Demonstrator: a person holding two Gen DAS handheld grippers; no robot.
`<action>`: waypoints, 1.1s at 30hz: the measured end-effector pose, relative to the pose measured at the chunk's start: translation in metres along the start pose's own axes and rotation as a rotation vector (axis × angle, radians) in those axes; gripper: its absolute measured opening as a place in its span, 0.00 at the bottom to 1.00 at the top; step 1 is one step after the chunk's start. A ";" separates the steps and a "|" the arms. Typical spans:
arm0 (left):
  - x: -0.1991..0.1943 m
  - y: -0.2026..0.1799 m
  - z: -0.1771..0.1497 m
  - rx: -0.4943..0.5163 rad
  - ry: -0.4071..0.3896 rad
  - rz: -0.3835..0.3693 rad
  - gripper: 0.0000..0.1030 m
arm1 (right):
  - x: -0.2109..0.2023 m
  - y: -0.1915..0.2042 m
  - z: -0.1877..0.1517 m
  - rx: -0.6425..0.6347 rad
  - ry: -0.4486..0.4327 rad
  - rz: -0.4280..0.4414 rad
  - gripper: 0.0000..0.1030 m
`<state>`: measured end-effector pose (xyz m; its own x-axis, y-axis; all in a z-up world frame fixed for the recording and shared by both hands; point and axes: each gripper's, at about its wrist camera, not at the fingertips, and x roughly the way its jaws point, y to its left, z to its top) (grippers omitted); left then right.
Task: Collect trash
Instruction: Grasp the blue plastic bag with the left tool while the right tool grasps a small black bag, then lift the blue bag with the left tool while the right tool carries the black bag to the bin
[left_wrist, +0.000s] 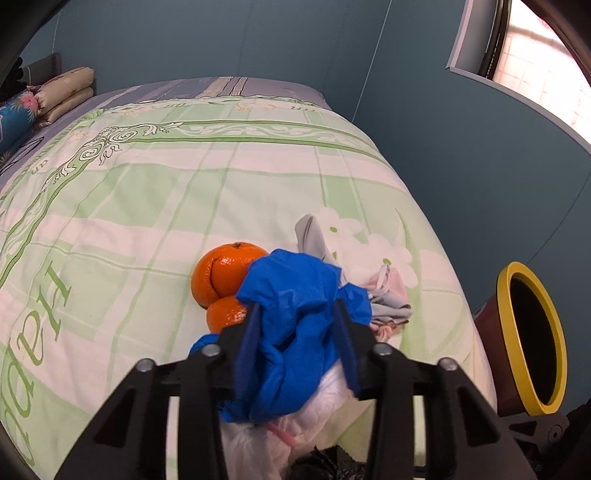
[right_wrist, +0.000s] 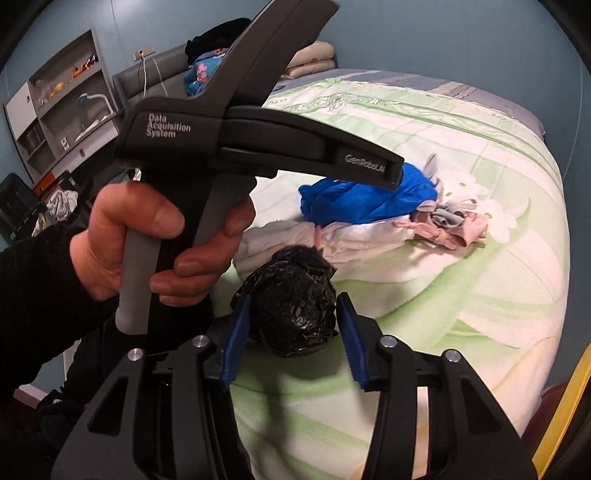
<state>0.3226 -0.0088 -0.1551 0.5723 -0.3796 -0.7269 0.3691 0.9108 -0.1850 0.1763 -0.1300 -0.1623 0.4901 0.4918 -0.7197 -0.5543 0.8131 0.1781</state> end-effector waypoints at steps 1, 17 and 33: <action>0.000 0.000 -0.001 0.002 0.002 0.002 0.27 | 0.000 0.000 0.001 0.000 0.004 0.002 0.39; -0.031 0.012 0.000 -0.059 -0.052 0.006 0.05 | -0.017 -0.009 0.000 0.022 -0.021 -0.022 0.28; -0.107 0.032 -0.010 -0.155 -0.187 0.032 0.05 | -0.069 -0.039 -0.005 0.071 -0.088 -0.101 0.28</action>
<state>0.2654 0.0629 -0.0899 0.7131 -0.3602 -0.6015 0.2401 0.9315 -0.2732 0.1611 -0.1974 -0.1232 0.5994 0.4292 -0.6757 -0.4515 0.8783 0.1574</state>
